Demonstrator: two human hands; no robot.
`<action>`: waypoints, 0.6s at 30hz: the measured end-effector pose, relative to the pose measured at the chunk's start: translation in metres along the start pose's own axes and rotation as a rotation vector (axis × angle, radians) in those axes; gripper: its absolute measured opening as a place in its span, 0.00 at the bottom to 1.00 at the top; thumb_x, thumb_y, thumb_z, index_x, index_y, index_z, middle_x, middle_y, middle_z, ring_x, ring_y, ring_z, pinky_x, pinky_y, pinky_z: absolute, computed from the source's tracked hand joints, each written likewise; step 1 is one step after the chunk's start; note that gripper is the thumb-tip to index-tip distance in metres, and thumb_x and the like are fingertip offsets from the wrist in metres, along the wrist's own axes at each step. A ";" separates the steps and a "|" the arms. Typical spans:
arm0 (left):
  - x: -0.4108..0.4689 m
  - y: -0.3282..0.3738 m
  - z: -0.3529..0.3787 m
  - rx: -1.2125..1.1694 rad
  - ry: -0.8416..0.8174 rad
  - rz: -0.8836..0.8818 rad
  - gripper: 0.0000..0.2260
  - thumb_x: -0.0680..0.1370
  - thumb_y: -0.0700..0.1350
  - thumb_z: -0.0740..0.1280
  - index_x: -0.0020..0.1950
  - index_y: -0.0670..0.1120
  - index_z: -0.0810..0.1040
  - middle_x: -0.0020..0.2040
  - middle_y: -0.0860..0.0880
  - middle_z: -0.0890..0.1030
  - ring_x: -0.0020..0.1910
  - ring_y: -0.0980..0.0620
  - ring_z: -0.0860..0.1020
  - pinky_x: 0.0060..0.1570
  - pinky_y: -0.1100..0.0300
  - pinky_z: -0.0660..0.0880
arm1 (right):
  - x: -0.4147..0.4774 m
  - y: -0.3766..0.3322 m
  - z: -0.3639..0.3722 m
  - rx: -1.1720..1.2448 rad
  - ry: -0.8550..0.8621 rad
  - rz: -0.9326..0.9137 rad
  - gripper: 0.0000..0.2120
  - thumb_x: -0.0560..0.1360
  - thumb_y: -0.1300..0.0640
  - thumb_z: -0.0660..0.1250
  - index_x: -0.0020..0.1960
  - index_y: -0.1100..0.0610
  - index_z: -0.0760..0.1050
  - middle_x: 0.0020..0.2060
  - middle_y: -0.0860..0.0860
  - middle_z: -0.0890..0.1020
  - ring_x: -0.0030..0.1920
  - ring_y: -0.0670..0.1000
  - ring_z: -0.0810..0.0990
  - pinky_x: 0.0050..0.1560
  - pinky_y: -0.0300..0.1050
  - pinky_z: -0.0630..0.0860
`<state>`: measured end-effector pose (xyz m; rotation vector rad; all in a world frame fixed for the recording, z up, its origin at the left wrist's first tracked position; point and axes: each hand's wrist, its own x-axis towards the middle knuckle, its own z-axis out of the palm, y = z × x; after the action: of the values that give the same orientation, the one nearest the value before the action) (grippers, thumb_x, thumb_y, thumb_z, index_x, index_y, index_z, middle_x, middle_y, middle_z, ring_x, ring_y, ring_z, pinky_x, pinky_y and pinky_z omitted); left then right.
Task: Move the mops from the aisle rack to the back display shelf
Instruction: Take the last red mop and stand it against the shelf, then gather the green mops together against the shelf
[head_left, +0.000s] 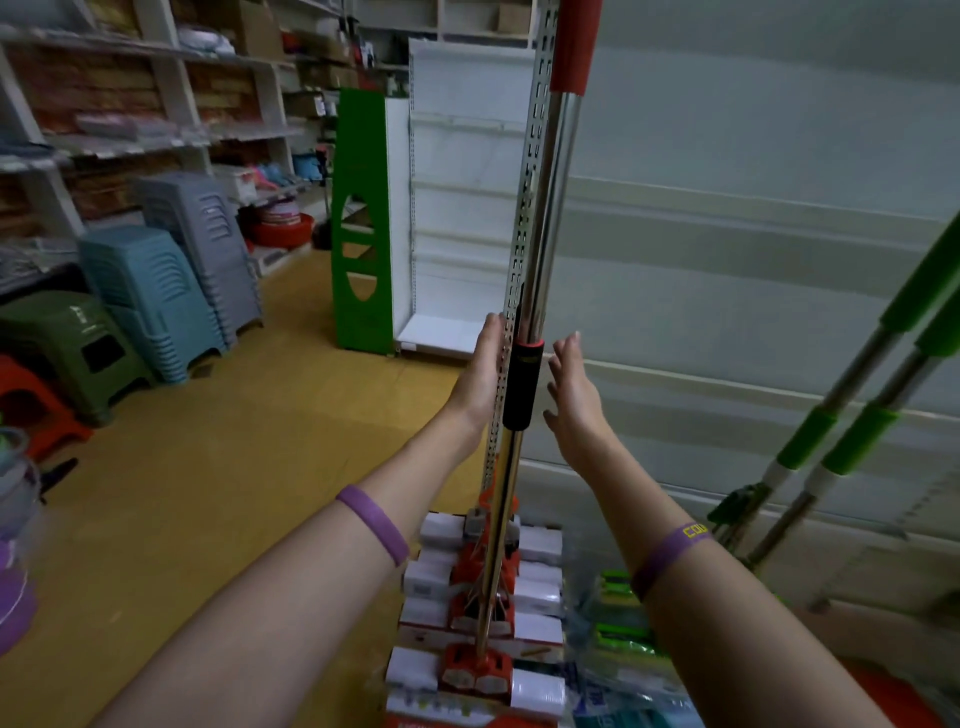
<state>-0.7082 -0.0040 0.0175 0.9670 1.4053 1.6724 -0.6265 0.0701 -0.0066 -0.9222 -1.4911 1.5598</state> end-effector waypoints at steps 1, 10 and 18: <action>-0.005 0.007 0.002 0.009 0.010 0.027 0.21 0.84 0.59 0.45 0.74 0.58 0.64 0.66 0.58 0.68 0.66 0.60 0.64 0.64 0.56 0.56 | -0.001 -0.003 -0.002 -0.009 -0.003 -0.007 0.31 0.82 0.36 0.46 0.78 0.51 0.62 0.77 0.49 0.65 0.78 0.51 0.61 0.78 0.58 0.55; -0.032 0.020 0.078 0.074 0.107 0.320 0.24 0.78 0.55 0.61 0.71 0.46 0.71 0.68 0.46 0.75 0.65 0.57 0.74 0.61 0.69 0.71 | -0.031 -0.018 -0.091 -0.376 -0.147 -0.287 0.32 0.83 0.47 0.60 0.81 0.54 0.51 0.80 0.49 0.55 0.80 0.47 0.51 0.79 0.43 0.49; -0.042 0.004 0.208 0.237 -0.069 0.199 0.34 0.73 0.62 0.64 0.77 0.51 0.63 0.77 0.51 0.64 0.74 0.57 0.63 0.65 0.65 0.61 | -0.050 -0.033 -0.246 -0.744 -0.070 -0.303 0.36 0.79 0.39 0.61 0.81 0.44 0.48 0.81 0.55 0.46 0.81 0.55 0.41 0.79 0.53 0.41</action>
<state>-0.5039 0.0488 0.0420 1.3231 1.5262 1.6203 -0.3816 0.1330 0.0139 -0.9737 -2.2012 0.8167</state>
